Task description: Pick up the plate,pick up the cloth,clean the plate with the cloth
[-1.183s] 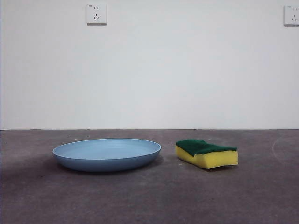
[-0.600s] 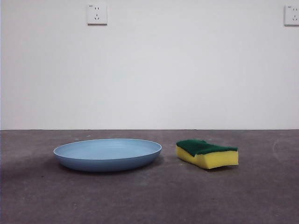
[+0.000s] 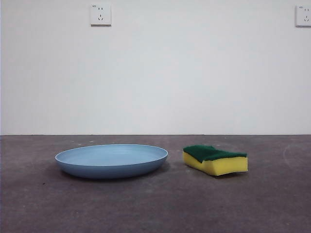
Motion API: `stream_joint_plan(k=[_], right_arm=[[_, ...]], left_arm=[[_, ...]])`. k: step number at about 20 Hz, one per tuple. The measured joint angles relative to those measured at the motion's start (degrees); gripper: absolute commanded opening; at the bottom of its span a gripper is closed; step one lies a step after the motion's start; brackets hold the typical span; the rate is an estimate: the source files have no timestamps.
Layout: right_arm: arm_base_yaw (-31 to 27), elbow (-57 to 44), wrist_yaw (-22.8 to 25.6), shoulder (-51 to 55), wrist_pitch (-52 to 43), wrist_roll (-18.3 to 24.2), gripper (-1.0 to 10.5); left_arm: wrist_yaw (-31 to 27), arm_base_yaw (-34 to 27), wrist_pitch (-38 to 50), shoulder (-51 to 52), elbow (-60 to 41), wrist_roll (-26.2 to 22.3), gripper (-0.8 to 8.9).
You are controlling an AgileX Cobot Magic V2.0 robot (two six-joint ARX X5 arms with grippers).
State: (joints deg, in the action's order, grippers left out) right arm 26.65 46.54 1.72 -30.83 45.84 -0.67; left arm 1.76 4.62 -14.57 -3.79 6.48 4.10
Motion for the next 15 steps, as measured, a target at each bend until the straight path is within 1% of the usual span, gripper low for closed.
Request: stream_joint_plan(k=[4, 8, 15], right_arm=[[0.0, 0.0, 0.0, 0.0, 0.0, 0.0, 0.0], [0.0, 0.0, 0.0, 0.0, 0.0, 0.0, 0.0], [0.0, 0.0, 0.0, 0.0, 0.0, 0.0, 0.0]], left_arm=[[0.4, -1.3, 2.4, 3.4, -3.8, -1.2, -0.01], [1.7, -1.6, 3.9, 3.5, -5.4, -2.2, -0.01], [1.6, -1.6, 3.9, 3.5, -5.4, -1.3, -0.01]])
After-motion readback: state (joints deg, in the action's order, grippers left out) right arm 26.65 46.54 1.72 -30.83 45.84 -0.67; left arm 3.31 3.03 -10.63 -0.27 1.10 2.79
